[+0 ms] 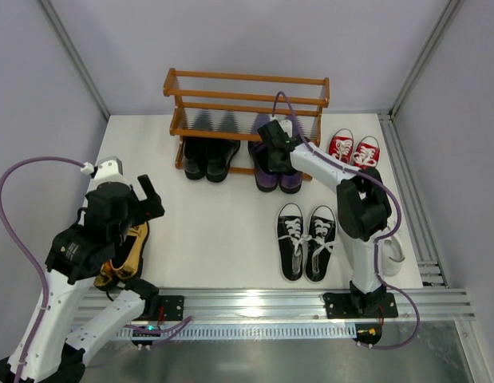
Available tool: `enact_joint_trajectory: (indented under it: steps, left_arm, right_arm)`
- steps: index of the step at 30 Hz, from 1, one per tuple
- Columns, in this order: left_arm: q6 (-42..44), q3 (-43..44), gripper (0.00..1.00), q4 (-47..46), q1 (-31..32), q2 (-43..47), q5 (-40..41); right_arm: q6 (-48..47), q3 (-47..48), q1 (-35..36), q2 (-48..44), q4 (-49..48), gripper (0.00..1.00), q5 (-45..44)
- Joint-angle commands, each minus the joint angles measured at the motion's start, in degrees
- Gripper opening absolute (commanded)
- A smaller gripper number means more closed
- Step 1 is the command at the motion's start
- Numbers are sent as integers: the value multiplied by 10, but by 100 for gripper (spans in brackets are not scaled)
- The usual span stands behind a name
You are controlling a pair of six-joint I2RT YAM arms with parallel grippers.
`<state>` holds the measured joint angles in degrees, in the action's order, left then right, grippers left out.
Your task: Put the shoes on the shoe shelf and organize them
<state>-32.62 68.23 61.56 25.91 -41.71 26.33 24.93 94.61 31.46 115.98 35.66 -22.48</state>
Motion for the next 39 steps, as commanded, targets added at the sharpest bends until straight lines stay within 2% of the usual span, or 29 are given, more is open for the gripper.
enact_joint_trajectory:
  steps: [1,9,14,20,23,24,28,39]
  left_arm:
    - [-1,23,100,8,2,3,-4]
    - [0,29,100,11,1,1,-5]
    - [0,29,100,13,1,2,-7]
    - [-1,25,100,15,2,6,-7]
    - [-1,25,100,13,2,5,-7]
    - [-2,26,100,13,2,4,-8]
    - [-4,25,100,9,1,5,-11]
    - [-10,22,100,1,2,3,-18]
  right_arm:
    - [9,22,-10,-27,-142,4,-35]
    - [27,17,-11,-44,-173,4,-1]
    - [26,61,-15,-21,-143,4,-8]
    - [38,66,-18,5,-125,4,-11]
    - [43,64,-17,8,-121,20,-5]
    - [43,63,-17,7,-122,34,-2]
    - [51,44,-17,-17,-126,51,5]
    - [73,-63,-2,-123,-162,64,16]
